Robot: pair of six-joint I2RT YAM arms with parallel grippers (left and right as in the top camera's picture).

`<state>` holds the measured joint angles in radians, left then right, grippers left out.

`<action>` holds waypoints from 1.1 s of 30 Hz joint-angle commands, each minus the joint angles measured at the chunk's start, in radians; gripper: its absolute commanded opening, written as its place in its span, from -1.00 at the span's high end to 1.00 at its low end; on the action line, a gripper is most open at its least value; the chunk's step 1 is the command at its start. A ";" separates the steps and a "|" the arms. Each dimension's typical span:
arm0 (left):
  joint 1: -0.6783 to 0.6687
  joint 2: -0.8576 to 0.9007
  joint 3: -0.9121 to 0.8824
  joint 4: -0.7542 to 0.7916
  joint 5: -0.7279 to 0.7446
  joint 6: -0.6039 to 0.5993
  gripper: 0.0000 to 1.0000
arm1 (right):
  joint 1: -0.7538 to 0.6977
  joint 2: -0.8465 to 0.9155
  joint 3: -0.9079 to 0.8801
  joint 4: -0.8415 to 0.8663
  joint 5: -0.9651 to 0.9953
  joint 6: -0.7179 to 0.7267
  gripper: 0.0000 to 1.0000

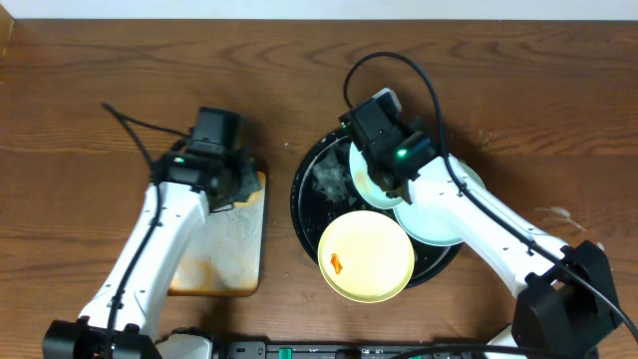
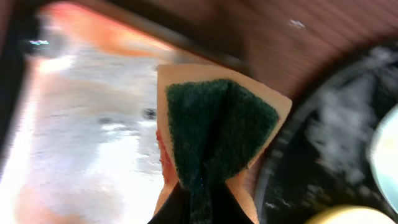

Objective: Clean dirty plates on tray and stack at the side

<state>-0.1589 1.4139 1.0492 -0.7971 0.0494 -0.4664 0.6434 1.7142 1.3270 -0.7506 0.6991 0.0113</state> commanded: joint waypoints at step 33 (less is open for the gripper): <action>0.084 0.006 -0.102 0.029 -0.035 0.103 0.85 | 0.144 -0.005 0.079 0.085 0.336 -0.212 0.98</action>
<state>-0.0765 1.4139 0.9531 -0.7666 0.0257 -0.3836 0.7734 1.7142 1.3849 -0.6765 0.9440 -0.1677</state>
